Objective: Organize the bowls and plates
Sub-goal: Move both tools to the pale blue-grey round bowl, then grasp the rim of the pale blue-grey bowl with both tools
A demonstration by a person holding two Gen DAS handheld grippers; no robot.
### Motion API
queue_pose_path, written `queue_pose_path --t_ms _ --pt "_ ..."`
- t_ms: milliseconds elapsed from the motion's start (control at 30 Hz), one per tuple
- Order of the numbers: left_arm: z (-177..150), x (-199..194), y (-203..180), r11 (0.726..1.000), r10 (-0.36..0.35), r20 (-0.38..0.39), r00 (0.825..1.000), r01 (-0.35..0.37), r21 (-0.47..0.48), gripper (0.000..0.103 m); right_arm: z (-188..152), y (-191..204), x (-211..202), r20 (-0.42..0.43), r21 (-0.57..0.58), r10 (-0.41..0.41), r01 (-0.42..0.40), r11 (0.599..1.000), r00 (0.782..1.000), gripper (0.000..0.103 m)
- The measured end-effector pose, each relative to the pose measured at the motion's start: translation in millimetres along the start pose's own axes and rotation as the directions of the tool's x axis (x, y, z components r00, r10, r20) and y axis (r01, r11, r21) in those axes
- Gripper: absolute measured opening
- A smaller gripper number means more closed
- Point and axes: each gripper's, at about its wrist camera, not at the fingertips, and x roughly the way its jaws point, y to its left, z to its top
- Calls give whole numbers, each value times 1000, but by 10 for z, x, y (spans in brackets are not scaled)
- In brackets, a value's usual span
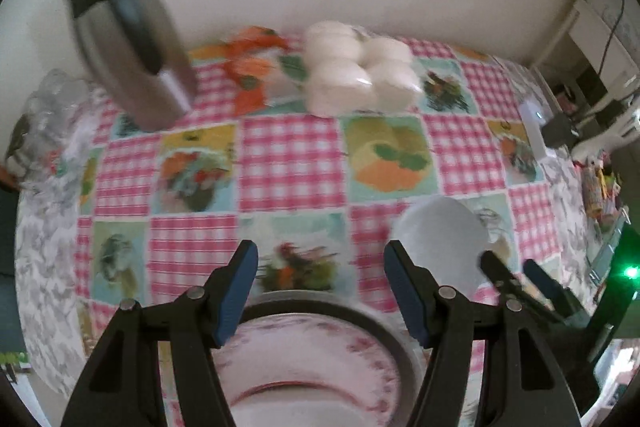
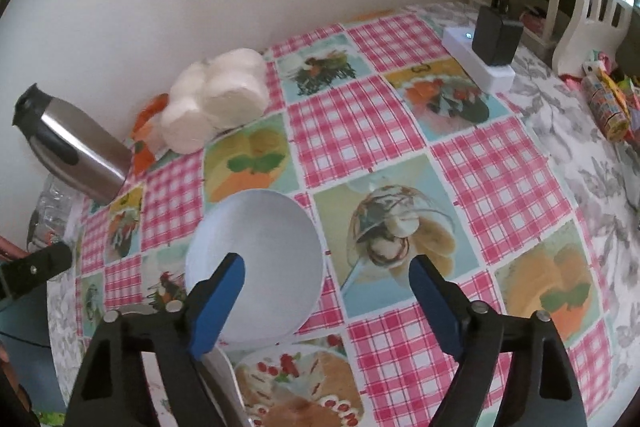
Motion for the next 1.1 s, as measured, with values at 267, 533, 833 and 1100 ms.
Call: queue_pose_path --t_ms 267,533,833,1100 --pt "117 413 -383 1000 26 -84 996 -27 -13 59 55 -108 158 -42 36 43 -41 998 998 80" --pt "130 721 -440 996 37 -131 991 -47 -77 51 7 -88 346 -95 46 103 -99 994 990 61" --pt "96 955 -559 995 37 -171 985 -53 -89 40 -56 -14 491 -120 47 119 -114 992 986 46" --pt "93 1078 -541 993 45 -184 982 -64 -100 31 -67 55 549 -117 36 148 -145 989 982 34"
